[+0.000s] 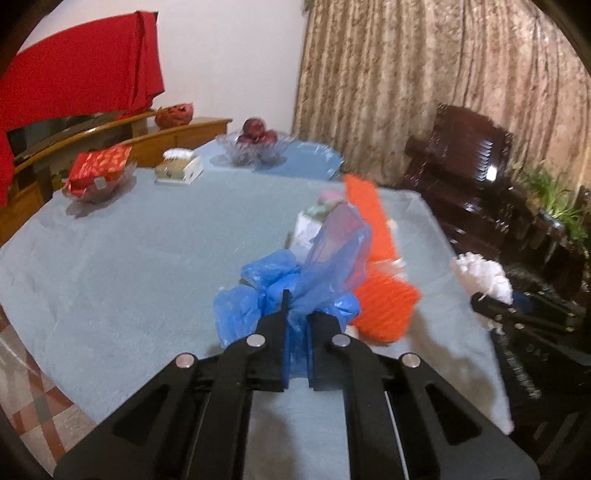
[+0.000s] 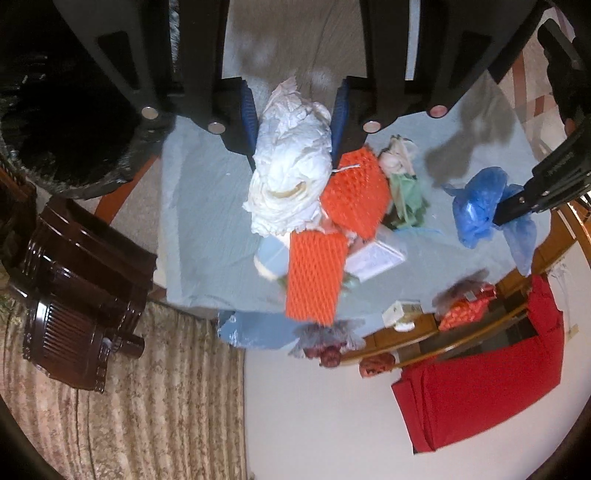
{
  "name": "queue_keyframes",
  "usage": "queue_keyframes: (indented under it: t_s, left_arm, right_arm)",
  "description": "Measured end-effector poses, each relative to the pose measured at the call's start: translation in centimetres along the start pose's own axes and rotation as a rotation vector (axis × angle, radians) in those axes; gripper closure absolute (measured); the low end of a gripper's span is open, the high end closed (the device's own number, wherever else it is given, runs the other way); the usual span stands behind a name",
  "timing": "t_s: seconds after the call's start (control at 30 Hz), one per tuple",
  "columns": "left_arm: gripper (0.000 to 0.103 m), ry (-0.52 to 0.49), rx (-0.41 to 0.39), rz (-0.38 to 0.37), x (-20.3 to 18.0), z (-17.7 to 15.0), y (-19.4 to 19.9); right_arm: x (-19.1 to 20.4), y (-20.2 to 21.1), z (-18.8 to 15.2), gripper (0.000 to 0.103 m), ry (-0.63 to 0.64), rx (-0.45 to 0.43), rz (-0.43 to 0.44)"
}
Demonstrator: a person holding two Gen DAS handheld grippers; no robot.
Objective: Collect trash
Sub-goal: 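Carry tissue and blue bag over the bin and open both tools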
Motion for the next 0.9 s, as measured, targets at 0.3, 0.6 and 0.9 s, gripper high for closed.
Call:
queue_keyframes:
  t_s: [0.3,0.6,0.9]
  left_arm:
    - [0.098,-0.077,-0.061,-0.123,-7.9,2.3,3.1]
    - [0.098,-0.167,-0.061,-0.252,-16.7,2.6,2.8]
    - [0.098,-0.27,-0.011,-0.393,-25.4,0.8,1.1]
  right_arm:
    - [-3.7,6.3,1.0,0.069,-0.064,-0.088,-0.076]
    - [-11.1,12.2,-0.2,0.069,-0.164,-0.147,-0.225]
    - [-18.5,14.7,-4.6,0.069,-0.27,-0.114,-0.365]
Point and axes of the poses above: each gripper's, at about its wrist camera, not at the fingertips, and y roughly against the way its jaws point, x to its left, z to its top, the point moved 10 cm from there along -y, roughly the way its jaws point, and after that the axes turned 2 degrees about z, right-handed, at the moved point
